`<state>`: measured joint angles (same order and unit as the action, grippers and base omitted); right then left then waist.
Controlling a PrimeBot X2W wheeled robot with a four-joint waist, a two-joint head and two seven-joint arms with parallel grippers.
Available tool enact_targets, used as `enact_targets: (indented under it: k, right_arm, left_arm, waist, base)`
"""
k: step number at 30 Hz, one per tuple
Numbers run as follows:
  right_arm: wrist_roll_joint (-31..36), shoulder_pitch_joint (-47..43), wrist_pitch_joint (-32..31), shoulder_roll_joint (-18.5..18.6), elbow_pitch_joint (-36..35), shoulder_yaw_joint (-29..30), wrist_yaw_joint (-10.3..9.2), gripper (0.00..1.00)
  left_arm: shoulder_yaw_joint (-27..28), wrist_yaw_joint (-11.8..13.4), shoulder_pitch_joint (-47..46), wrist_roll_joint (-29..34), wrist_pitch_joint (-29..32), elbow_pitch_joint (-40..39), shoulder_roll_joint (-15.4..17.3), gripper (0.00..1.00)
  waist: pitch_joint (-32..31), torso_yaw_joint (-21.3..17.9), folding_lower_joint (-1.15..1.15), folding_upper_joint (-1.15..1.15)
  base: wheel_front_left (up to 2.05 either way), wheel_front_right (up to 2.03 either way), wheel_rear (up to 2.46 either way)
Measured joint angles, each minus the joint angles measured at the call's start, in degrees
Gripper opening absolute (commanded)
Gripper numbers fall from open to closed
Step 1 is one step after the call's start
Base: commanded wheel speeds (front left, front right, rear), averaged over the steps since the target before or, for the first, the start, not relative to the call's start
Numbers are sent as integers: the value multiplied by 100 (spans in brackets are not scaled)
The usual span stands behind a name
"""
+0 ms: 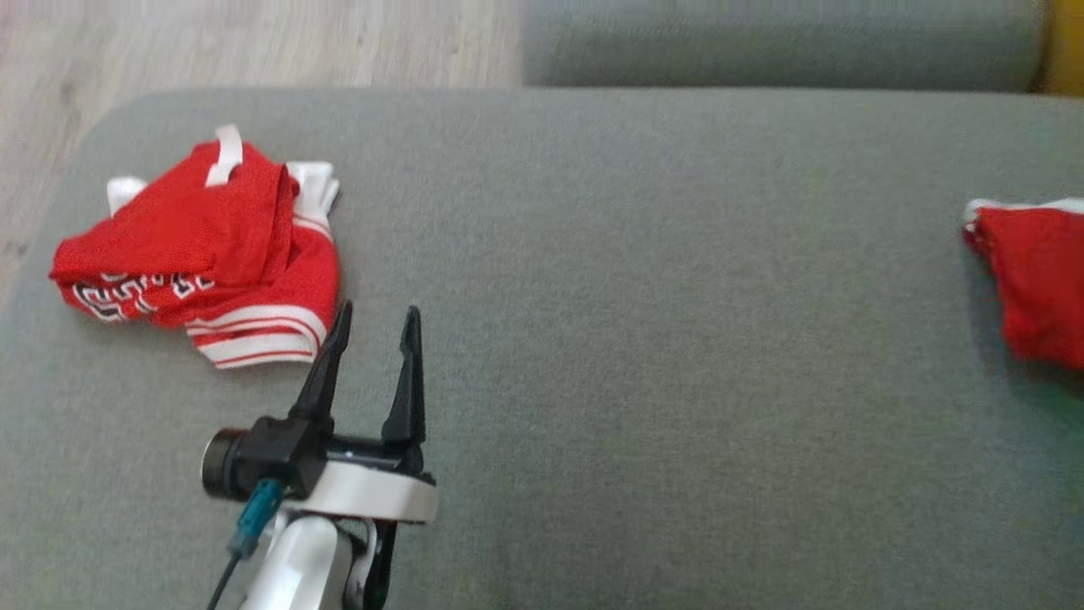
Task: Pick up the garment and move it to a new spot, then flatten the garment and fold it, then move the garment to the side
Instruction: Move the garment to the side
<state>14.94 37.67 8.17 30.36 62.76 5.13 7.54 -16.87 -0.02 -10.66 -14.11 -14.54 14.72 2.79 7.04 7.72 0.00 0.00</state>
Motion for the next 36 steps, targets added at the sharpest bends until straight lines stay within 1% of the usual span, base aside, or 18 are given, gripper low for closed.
enact_targets:
  k: [5, 10, 14, 15, 16, 20, 22, 25, 28, 29, 30, 34, 36]
  right_arm:
    - [211, -162, -85, -403, -538, 127, 0, 100]
    - [176, -210, -42, -1000, -1356, 220, 0, 100]
    - [-145, -216, 23, -1478, -2174, 207, 0, 100]
    - [-358, -264, 23, -1768, -2684, 163, 0, 100]
    - [-470, -325, 20, -1917, -2941, 155, 0, 100]
    - [-895, -851, -10, -2447, -3863, 76, 0, 100]
    - [-1156, -1245, 87, -2633, -4252, 75, 0, 100]
    - [-1590, -1875, 283, -2725, -4548, 44, 0, 100]
    - [-2272, -2464, 458, -2727, -4519, -121, 0, 100]
    - [-2366, -2669, 509, -2730, -4485, -191, 0, 100]
    - [-2366, -2669, 509, -2730, -4485, -191, 0, 100]
    - [-2457, -3439, 603, -2770, -4350, -485, 0, 100]
    - [-2477, -3736, 603, -2781, -4400, -534, 0, 100]
  left_arm:
    - [178, 0, 335, 34, 0, -12, 0, 100]
    - [301, 2, 570, 93, 0, -96, 2, 100]
    - [411, 3, 637, 93, 0, -116, 3, 100]
    - [414, 2, 659, 94, 0, -121, 3, 100]
    - [421, 2, 660, 100, 0, -123, 3, 100]
    - [508, 2, 734, 74, 0, -132, 3, 100]
    - [542, 4, 804, 35, 0, -134, 3, 100]
    - [552, 4, 896, -3, 0, -162, 4, 100]
    - [552, 1, 931, -3, 0, -177, 4, 100]
    - [553, 1, 949, -3, 0, -178, 4, 100]
    - [553, 1, 949, -3, 0, -178, 4, 100]
    - [571, -1, 1070, -3, 0, -182, 7, 100]
    - [579, -9, 1144, -2, 0, -183, 8, 100]
  waist:
    - [-427, -135, -1, 0]
    - [-836, -280, -1, 0]
    - [-1069, -359, -1, 0]
    - [-1152, -372, -1, 0]
    - [-1184, -369, -1, 0]
    - [-1268, -307, 0, 0]
    - [-1303, -265, 0, 0]
    - [-1331, -201, -1, 0]
    - [-1347, -141, 0, 0]
    - [-1352, -126, 0, 0]
    - [-1352, -126, 0, 0]
    - [-1368, -94, 0, 0]
    - [-1372, -88, 0, 0]
  base:
    - [0, 0, 0]
    - [0, 0, 0]
    - [0, 0, 0]
    - [0, 0, 0]
    - [0, 0, 0]
    - [0, 0, 0]
    - [0, 0, 0]
    - [0, 0, 0]
    - [0, 0, 0]
    - [0, 0, 0]
    - [0, 0, 0]
    - [0, 0, 0]
    - [0, 0, 0]
